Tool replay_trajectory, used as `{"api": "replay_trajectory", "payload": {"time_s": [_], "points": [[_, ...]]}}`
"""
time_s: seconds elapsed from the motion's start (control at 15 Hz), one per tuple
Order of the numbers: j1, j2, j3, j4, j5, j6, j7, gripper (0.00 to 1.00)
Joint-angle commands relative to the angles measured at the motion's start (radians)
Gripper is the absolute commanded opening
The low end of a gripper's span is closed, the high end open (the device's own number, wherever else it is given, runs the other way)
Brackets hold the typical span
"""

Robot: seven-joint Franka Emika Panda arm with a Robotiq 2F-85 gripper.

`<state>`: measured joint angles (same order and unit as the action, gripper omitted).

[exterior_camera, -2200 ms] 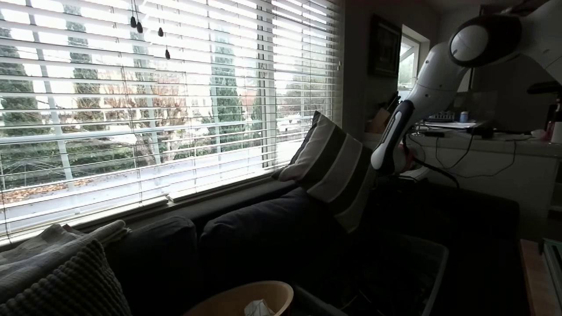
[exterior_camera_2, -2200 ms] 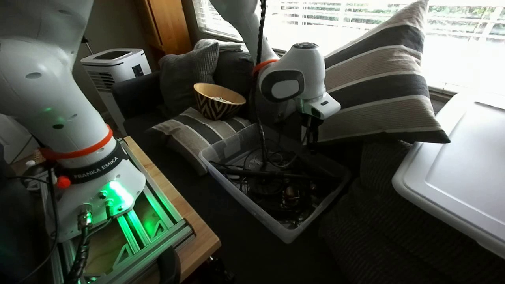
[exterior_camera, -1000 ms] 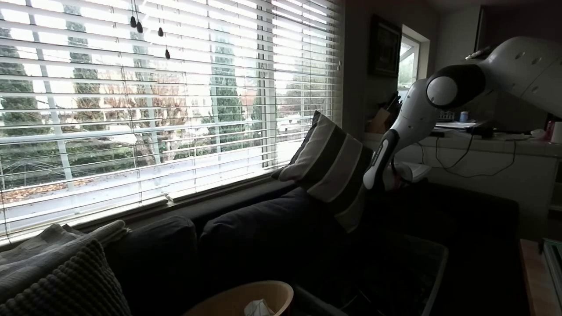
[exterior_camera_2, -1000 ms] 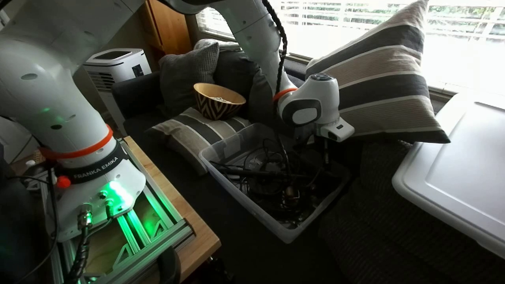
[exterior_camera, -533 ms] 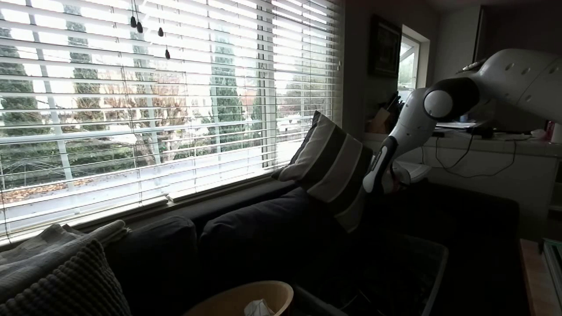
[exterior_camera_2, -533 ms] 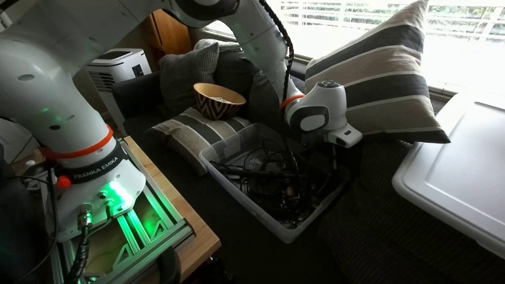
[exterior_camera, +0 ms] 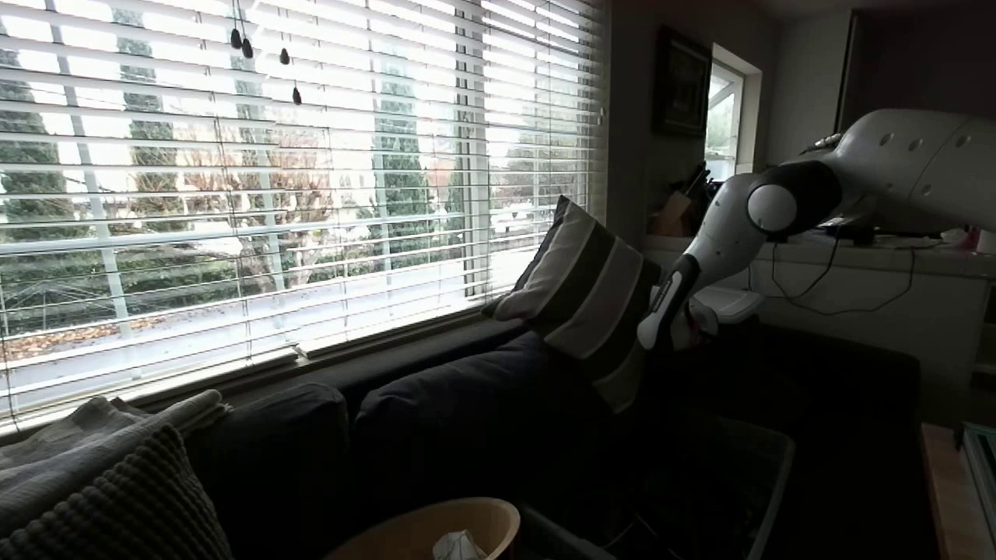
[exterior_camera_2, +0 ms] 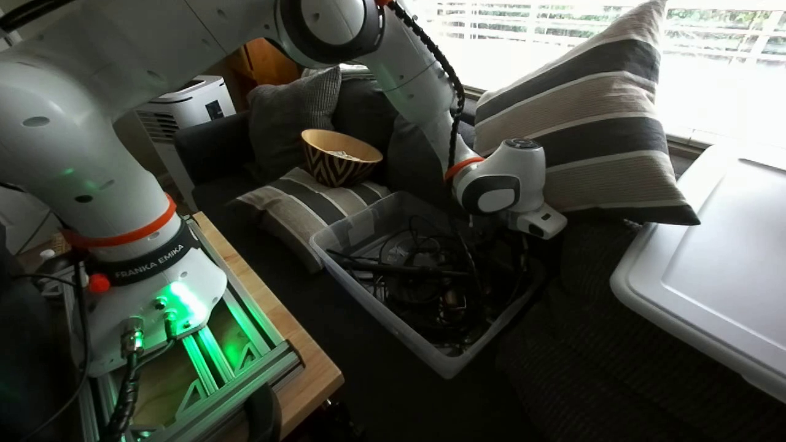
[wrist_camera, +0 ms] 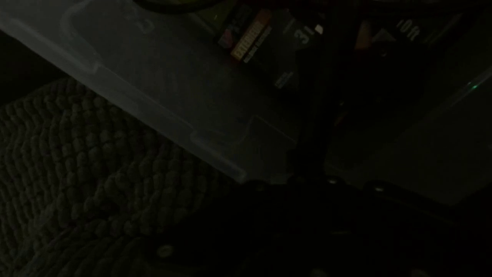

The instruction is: Place the black rod properly in the storage box

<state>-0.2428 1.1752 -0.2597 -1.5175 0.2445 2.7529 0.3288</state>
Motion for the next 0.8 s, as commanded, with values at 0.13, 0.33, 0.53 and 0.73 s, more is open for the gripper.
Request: {"api": "replay_trajectory", "payload": {"time_s": [0.13, 0.33, 0.53, 0.73], "points": [[-0.063, 0.097, 0.053, 0.153, -0.020, -0.045, -0.066, 0.00], [-0.081, 0.133, 0.074, 0.201, -0.025, -0.065, -0.103, 0.00], [-0.086, 0.158, 0.078, 0.234, -0.030, -0.086, -0.122, 0.00], [-0.081, 0.135, 0.079, 0.207, -0.029, -0.070, -0.134, 0.00]]}}
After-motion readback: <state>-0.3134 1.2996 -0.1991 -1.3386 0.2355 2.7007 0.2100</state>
